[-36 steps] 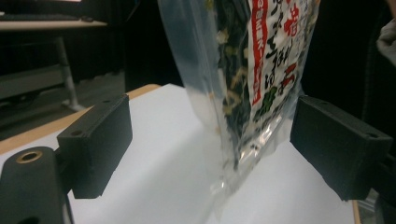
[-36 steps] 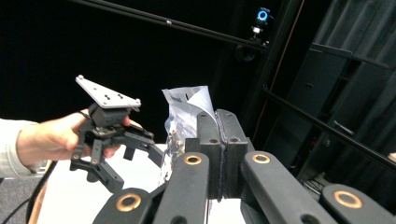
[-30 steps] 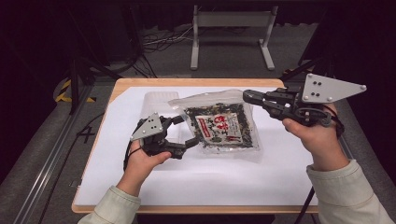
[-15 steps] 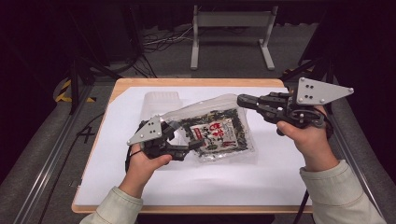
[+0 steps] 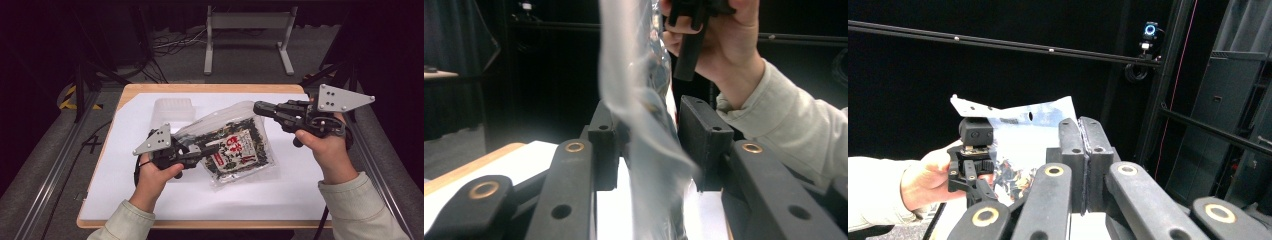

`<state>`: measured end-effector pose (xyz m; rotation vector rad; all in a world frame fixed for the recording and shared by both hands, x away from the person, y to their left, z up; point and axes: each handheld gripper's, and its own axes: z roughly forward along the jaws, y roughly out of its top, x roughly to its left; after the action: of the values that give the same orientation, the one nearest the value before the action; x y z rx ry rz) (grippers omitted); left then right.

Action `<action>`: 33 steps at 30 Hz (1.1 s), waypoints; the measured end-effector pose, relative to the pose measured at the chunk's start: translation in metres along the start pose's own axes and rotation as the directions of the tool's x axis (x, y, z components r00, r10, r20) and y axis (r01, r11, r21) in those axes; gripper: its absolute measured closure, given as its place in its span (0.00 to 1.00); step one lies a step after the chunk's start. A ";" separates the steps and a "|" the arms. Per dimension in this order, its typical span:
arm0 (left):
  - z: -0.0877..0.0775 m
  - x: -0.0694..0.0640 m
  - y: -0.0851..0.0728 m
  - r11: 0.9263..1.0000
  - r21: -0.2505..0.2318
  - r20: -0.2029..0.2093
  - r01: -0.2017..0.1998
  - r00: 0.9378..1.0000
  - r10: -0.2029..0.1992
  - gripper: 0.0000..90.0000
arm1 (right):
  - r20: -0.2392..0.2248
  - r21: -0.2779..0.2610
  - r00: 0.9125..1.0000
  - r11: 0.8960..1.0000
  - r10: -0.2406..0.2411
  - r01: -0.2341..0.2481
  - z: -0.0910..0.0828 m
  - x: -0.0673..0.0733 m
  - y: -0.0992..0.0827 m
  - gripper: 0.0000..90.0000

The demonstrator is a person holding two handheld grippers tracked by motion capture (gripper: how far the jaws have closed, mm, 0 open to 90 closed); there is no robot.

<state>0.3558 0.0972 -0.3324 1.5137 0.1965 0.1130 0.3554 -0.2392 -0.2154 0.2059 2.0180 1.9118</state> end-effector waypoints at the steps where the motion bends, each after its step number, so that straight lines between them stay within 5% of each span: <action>1: 0.000 -0.001 0.000 1.000 0.007 0.006 0.005 1.000 -0.005 0.72 | 0.000 0.000 1.000 1.000 0.004 -0.004 0.001 0.000 -0.002 1.00; 5: 0.001 -0.001 0.000 1.000 0.021 -0.002 -0.004 1.000 0.004 0.78 | -0.001 -0.004 1.000 1.000 0.012 -0.012 0.001 -0.001 -0.005 1.00; 21: -0.003 -0.003 0.009 0.997 0.071 -0.009 0.023 1.000 -0.022 0.80 | -0.013 0.007 1.000 1.000 0.025 -0.025 -0.001 -0.002 -0.007 0.98; 27: -0.001 -0.001 0.014 0.993 0.121 -0.043 0.017 0.999 -0.012 0.80 | 0.044 0.024 0.999 1.000 -0.009 0.008 -0.006 -0.003 -0.009 0.71; 33: 0.004 0.011 0.026 0.985 0.157 -0.081 0.068 0.995 -0.056 0.80 | 0.118 0.063 0.992 0.998 -0.034 0.027 -0.017 -0.001 -0.011 0.56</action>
<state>0.3683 0.0964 -0.3072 1.6628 0.3200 0.1078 0.3523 -0.2561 -0.2258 0.2959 1.9903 1.7774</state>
